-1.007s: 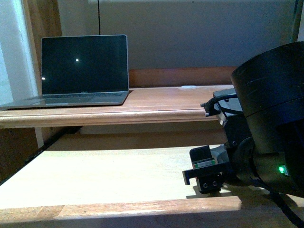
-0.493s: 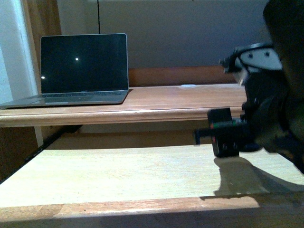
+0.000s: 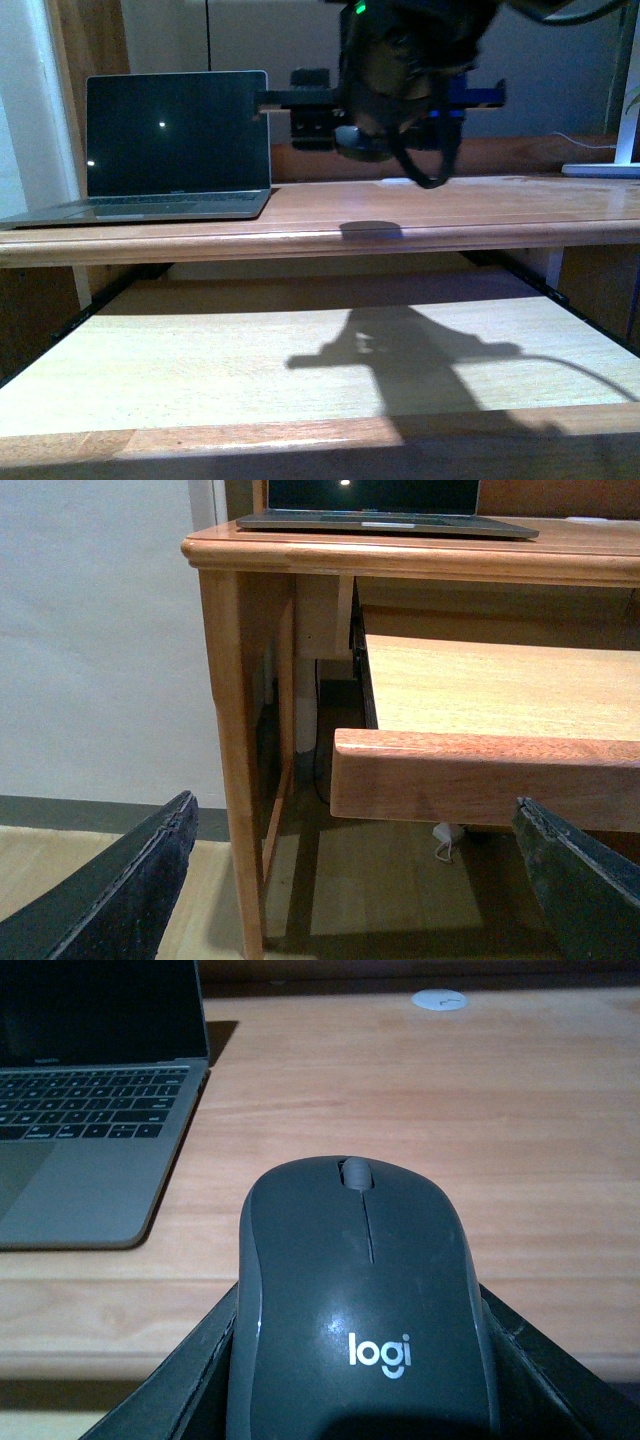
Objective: Place mouse
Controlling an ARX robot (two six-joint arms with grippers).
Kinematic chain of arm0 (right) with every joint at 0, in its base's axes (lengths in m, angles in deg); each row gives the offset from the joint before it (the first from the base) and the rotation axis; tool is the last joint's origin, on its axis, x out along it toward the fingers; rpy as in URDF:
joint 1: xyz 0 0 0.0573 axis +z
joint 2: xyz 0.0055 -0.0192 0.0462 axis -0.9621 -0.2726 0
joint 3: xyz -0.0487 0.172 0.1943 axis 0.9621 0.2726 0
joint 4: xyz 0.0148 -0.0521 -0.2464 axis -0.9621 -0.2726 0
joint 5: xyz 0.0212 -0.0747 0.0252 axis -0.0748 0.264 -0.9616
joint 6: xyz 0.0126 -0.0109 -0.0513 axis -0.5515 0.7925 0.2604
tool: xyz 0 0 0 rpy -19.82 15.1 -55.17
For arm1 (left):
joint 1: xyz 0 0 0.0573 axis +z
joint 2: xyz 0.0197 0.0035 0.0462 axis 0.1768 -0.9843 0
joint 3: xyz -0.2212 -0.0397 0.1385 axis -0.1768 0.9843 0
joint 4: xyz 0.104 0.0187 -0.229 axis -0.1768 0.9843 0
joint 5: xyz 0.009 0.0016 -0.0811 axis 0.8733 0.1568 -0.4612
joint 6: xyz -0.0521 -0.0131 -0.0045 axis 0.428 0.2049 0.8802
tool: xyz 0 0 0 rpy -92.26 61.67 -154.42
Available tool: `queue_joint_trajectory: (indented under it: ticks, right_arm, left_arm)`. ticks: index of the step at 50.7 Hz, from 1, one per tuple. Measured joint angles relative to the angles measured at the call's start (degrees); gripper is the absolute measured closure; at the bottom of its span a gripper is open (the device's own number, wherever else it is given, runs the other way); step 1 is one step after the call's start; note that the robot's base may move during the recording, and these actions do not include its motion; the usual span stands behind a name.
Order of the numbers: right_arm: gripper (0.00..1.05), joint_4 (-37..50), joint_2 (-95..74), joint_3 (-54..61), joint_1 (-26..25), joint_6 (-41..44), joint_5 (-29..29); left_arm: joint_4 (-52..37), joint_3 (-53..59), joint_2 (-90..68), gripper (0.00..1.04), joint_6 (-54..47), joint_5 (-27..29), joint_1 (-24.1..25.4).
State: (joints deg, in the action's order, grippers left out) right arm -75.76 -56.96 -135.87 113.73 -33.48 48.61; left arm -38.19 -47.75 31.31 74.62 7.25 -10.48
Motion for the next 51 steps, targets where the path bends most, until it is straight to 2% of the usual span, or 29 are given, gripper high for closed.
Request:
queue_joint_trajectory:
  ticks: [9, 15, 31, 36, 45, 47, 51]
  right_arm:
    - [0.50, -5.68, -16.63, -19.82, 0.74, 3.52, 5.92]
    - [0.50, -8.22, -24.59, -30.25, 0.70, 4.90, 7.96]
    - [0.49, -13.31, -34.77, -43.56, -0.09, 7.02, 9.92]
    - [0.37, -13.20, -35.36, -43.85, -0.37, 6.62, 9.60]
    - [0.09, -9.94, -34.67, -41.77, -0.98, 5.60, 7.80]
    - [0.06, -8.83, -34.03, -40.50, -1.20, 5.20, 7.34]
    - [0.08, -5.97, -32.13, -37.07, -1.62, 4.94, 6.51]
  left_arm:
    - [0.00, 0.00, 0.00, 0.08, 0.00, 0.00, 0.00]
    - [0.00, 0.00, 0.00, 0.08, 0.00, 0.00, 0.00]
    - [0.00, 0.00, 0.00, 0.08, 0.00, 0.00, 0.00]
    - [0.00, 0.00, 0.00, 0.08, 0.00, 0.00, 0.00]
    - [0.00, 0.00, 0.00, 0.08, 0.00, 0.00, 0.00]
    - [0.00, 0.00, 0.00, 0.08, 0.00, 0.00, 0.00]
    - [0.00, 0.00, 0.00, 0.08, 0.00, 0.00, 0.00]
